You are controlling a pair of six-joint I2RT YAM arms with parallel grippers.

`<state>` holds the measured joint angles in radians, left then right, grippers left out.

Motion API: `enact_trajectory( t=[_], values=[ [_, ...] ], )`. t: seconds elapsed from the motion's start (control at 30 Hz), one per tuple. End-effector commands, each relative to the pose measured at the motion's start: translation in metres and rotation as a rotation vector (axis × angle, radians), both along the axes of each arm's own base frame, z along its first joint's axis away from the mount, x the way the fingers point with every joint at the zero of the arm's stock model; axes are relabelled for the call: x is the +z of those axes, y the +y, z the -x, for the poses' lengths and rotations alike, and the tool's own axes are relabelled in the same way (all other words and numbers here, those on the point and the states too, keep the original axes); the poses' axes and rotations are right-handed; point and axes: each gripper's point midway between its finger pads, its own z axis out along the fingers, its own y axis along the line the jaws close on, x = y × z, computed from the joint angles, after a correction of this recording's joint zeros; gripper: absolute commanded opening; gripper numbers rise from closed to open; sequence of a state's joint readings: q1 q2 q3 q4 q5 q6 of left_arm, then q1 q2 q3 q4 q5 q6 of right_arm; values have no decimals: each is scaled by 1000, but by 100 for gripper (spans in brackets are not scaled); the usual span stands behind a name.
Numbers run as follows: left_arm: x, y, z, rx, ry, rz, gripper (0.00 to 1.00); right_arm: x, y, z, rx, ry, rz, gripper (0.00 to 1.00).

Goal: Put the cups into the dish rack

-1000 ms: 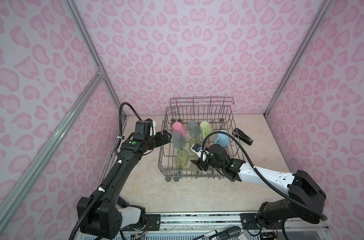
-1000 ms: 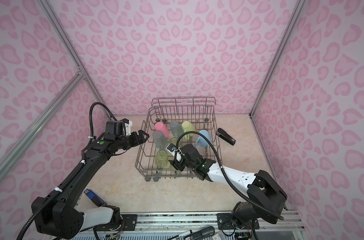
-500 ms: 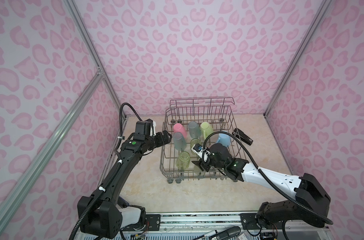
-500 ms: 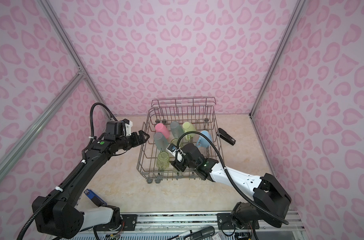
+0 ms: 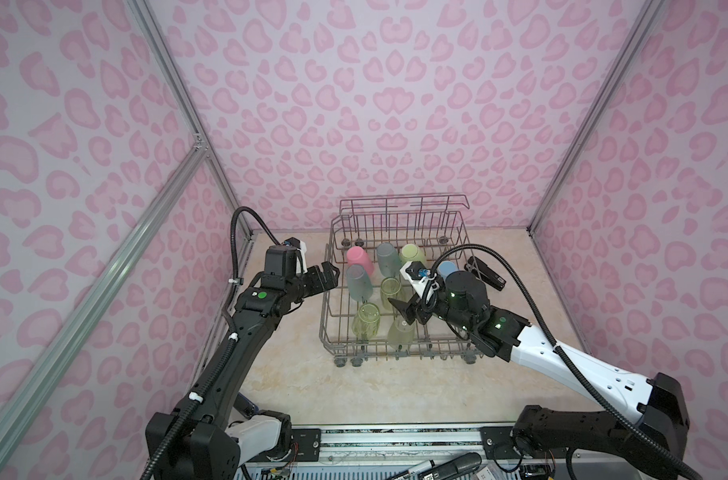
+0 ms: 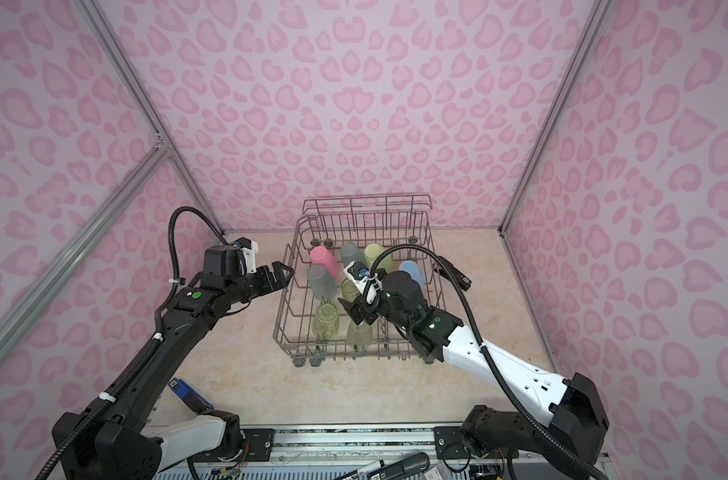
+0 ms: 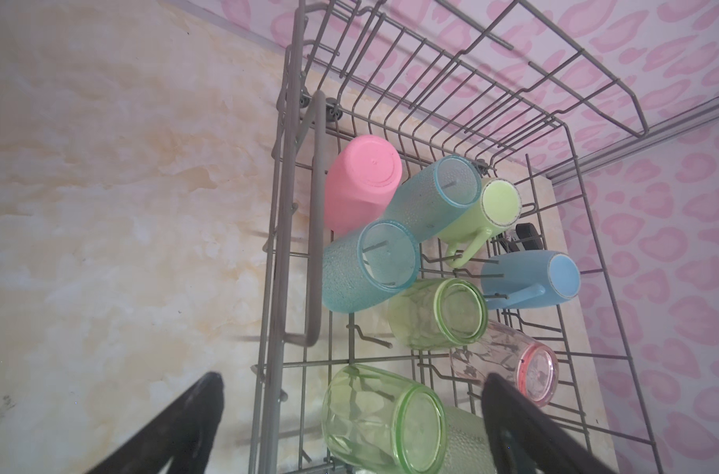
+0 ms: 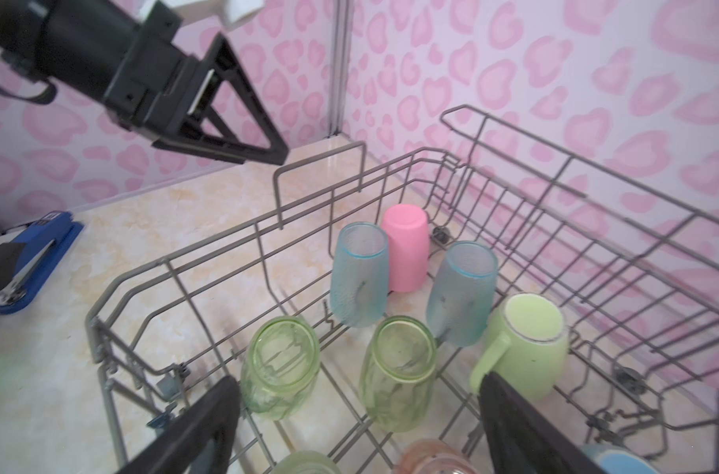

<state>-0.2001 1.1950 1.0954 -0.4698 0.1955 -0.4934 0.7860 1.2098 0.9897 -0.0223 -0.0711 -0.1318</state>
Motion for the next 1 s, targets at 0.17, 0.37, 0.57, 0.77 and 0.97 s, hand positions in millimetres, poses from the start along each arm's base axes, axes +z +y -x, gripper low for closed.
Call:
enact_trajectory(
  t=[0.17, 0.37, 0.57, 0.77, 0.97],
  values=[
    [21, 38, -7, 174, -150, -115, 99, 36, -113, -50, -395, -42, -96, 99],
    [41, 74, 1, 369, -268, -172, 99, 40, -207, -66, -704, -106, -84, 99],
    [50, 127, 19, 652, -339, -309, 99, 20, -280, -61, -912, -172, -191, 99],
    [45, 159, 37, 837, -400, -378, 97, -12, -333, -41, -1053, -206, -314, 99],
    [14, 169, 38, 885, -385, -379, 97, -52, -360, -23, -1136, -239, -380, 99]
  ],
)
